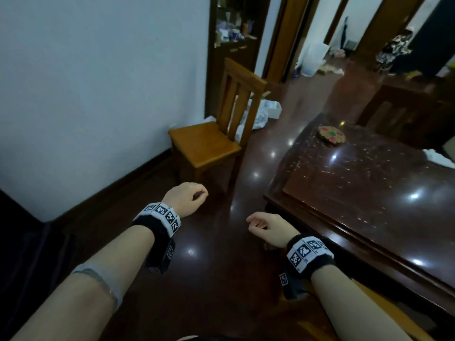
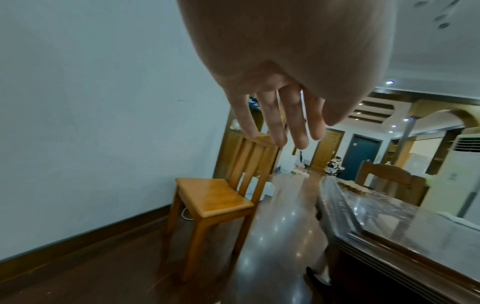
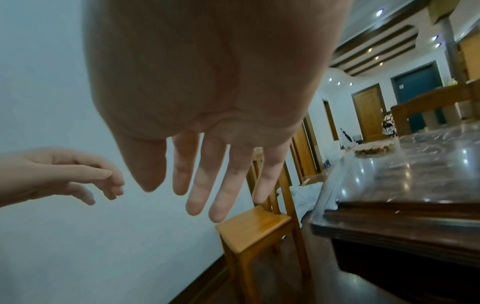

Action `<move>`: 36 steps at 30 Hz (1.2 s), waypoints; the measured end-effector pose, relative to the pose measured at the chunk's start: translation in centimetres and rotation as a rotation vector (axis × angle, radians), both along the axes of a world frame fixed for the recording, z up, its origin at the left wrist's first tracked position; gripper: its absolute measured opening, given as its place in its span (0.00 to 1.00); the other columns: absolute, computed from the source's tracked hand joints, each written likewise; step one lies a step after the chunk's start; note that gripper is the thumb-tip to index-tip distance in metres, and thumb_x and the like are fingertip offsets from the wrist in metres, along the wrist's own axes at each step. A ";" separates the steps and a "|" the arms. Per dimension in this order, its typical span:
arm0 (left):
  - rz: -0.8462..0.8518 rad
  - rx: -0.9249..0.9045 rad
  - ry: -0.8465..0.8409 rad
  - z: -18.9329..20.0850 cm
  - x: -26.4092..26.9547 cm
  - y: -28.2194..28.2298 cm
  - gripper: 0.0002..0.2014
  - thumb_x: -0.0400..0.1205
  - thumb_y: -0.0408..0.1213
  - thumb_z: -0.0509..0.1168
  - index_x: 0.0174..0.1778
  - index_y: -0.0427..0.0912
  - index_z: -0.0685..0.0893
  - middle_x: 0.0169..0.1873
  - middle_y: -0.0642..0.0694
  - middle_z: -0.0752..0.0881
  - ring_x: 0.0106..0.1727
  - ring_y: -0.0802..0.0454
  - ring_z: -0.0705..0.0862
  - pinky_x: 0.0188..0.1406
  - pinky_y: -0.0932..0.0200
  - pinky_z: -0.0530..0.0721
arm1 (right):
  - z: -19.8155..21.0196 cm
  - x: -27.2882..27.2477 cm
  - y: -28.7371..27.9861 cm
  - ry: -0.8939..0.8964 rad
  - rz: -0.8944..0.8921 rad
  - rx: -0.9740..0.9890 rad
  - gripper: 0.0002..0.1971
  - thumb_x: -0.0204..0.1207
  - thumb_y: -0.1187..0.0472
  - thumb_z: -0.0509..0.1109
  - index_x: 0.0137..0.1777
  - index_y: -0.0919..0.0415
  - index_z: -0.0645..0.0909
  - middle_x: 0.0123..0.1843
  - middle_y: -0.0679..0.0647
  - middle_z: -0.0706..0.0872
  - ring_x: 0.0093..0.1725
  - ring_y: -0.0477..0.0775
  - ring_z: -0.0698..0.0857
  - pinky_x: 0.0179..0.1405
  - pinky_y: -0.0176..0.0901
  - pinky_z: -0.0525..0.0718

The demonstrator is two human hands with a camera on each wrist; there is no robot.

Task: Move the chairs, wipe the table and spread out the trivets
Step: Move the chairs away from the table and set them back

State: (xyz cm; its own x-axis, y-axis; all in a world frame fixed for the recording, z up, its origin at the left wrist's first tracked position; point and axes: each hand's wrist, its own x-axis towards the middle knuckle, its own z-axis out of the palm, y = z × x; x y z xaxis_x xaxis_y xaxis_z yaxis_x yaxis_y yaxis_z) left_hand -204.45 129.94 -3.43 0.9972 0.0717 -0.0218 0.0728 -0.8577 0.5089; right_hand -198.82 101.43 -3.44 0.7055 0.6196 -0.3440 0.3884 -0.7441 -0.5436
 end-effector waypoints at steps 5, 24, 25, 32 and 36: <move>0.103 -0.021 0.051 -1.4 2.7 7.0 0.09 0.84 0.47 0.59 0.54 0.56 0.85 0.46 0.60 0.83 0.47 0.58 0.81 0.43 0.59 0.77 | -2.1 3.2 6.4 0.085 0.007 -0.019 0.10 0.81 0.50 0.66 0.60 0.45 0.82 0.52 0.41 0.85 0.51 0.38 0.83 0.57 0.36 0.81; 0.345 -0.107 0.296 -6.5 28.6 24.7 0.09 0.85 0.48 0.57 0.53 0.59 0.82 0.49 0.58 0.84 0.48 0.58 0.83 0.42 0.60 0.80 | -9.2 33.5 25.6 0.260 -0.141 0.045 0.05 0.81 0.58 0.66 0.48 0.48 0.83 0.42 0.47 0.90 0.40 0.44 0.87 0.47 0.35 0.83; 0.349 -0.116 0.323 -7.1 29.7 25.4 0.09 0.85 0.49 0.57 0.54 0.59 0.82 0.49 0.58 0.84 0.49 0.57 0.83 0.42 0.60 0.79 | -9.7 34.5 26.5 0.294 -0.169 0.055 0.05 0.81 0.59 0.66 0.48 0.49 0.83 0.41 0.47 0.90 0.40 0.45 0.88 0.49 0.38 0.85; 0.385 -0.225 0.451 -11.4 38.1 31.3 0.08 0.83 0.46 0.58 0.47 0.58 0.82 0.46 0.53 0.87 0.46 0.54 0.85 0.48 0.55 0.83 | -14.7 40.7 31.7 0.452 -0.397 0.066 0.08 0.82 0.63 0.65 0.45 0.53 0.83 0.41 0.51 0.90 0.43 0.53 0.89 0.51 0.47 0.88; 0.364 -0.232 0.554 -14.4 44.5 35.9 0.08 0.82 0.46 0.58 0.47 0.57 0.83 0.49 0.49 0.89 0.50 0.49 0.86 0.52 0.53 0.84 | -17.3 44.4 35.5 0.500 -0.603 0.107 0.07 0.84 0.63 0.62 0.51 0.57 0.82 0.44 0.52 0.88 0.39 0.48 0.86 0.22 0.24 0.73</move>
